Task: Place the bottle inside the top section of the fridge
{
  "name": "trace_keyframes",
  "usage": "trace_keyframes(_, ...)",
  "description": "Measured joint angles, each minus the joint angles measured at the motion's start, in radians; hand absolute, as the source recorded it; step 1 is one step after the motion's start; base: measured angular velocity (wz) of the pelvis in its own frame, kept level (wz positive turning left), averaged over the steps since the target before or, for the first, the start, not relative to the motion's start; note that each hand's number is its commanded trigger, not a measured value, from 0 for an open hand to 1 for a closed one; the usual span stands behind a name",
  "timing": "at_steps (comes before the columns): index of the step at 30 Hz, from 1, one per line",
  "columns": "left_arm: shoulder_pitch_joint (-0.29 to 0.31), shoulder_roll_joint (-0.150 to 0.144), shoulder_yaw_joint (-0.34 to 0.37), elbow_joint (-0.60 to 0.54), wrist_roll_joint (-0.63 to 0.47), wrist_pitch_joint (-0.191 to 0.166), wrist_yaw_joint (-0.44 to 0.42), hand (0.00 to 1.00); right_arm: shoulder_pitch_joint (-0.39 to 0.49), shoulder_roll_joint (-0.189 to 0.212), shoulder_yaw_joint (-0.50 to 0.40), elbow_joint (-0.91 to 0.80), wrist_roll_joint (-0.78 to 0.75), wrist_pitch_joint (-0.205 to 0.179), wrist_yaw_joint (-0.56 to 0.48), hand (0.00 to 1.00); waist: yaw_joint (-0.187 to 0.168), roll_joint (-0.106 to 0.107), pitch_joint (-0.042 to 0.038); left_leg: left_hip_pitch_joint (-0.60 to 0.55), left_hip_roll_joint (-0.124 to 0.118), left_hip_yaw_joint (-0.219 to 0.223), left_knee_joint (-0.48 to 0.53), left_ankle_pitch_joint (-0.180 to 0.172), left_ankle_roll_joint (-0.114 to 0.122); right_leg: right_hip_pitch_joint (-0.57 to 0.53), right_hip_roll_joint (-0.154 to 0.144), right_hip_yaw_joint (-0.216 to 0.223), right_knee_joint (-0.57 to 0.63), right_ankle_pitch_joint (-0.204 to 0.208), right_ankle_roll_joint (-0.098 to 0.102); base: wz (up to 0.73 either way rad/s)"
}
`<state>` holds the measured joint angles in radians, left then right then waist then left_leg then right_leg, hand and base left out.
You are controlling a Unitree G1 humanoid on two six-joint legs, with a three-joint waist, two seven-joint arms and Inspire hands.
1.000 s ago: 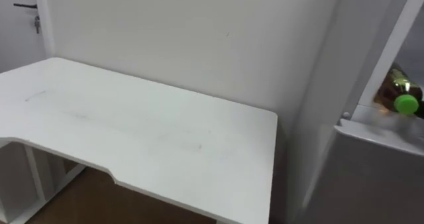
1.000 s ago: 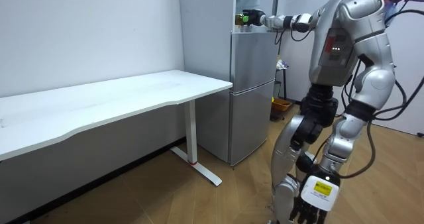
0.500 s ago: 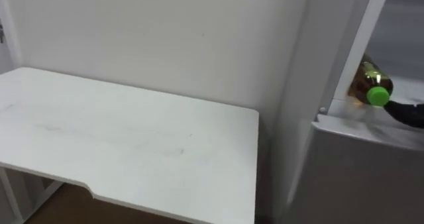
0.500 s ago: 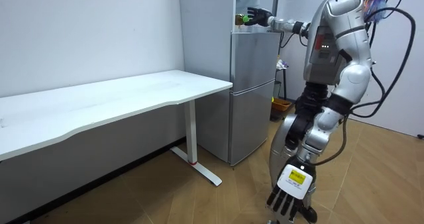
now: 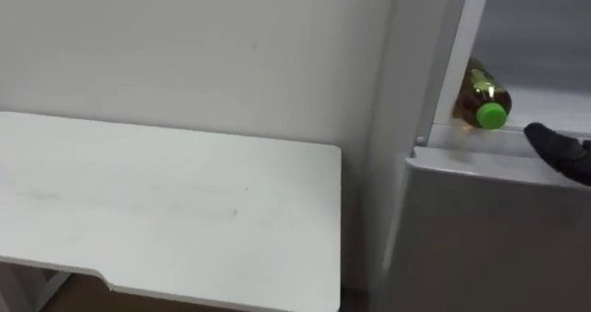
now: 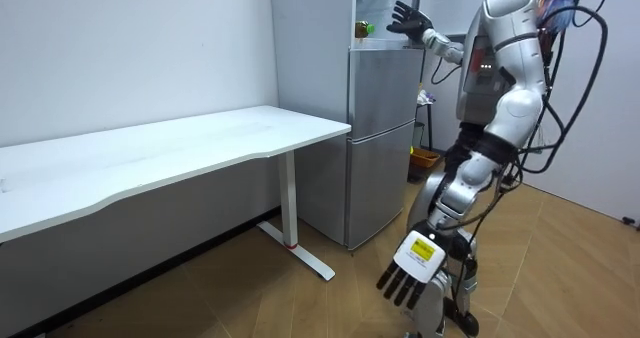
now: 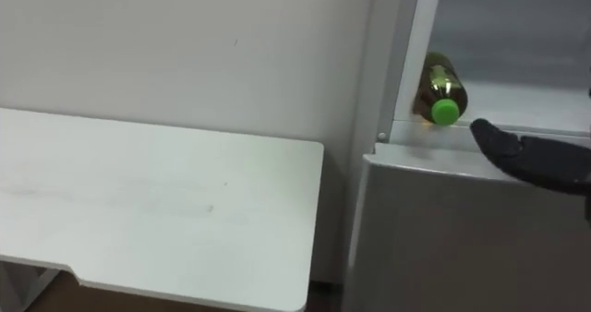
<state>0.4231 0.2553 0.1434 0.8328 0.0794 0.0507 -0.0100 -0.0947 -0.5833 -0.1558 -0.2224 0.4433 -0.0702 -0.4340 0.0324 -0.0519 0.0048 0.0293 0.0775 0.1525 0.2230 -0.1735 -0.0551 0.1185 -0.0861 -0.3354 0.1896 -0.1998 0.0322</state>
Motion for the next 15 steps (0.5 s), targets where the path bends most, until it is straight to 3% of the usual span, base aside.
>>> trace_keyframes(7, -0.007, -0.025, -0.029, 0.037, 0.001, -0.018, -0.003, 0.00, 0.041, 0.053, -0.033, -0.083, 0.062, -0.028, 0.067, 0.00, -0.031, 0.032, -0.0055, 0.009, 0.004, 0.028, -0.005, -0.003, 0.000, -0.017, -0.001, 0.033, 0.015, 0.000, 0.000, -0.13)
trace_keyframes(11, -0.007, -0.026, -0.031, 0.051, 0.002, -0.029, -0.007, 0.00, 0.052, 0.074, -0.037, -0.117, 0.098, -0.049, 0.123, 0.00, -0.062, 0.033, -0.0035, 0.017, 0.003, 0.042, -0.008, -0.005, 0.002, -0.017, -0.002, 0.048, 0.014, -0.001, 0.002, -0.11)
trace_keyframes(15, -0.030, -0.026, -0.048, 0.073, 0.003, -0.035, -0.024, 0.00, 0.116, 0.097, -0.041, -0.164, 0.163, -0.052, 0.212, 0.00, -0.068, 0.030, -0.0028, 0.019, 0.003, 0.060, -0.008, -0.010, 0.005, -0.024, -0.002, 0.066, 0.016, -0.001, 0.004, -0.12)
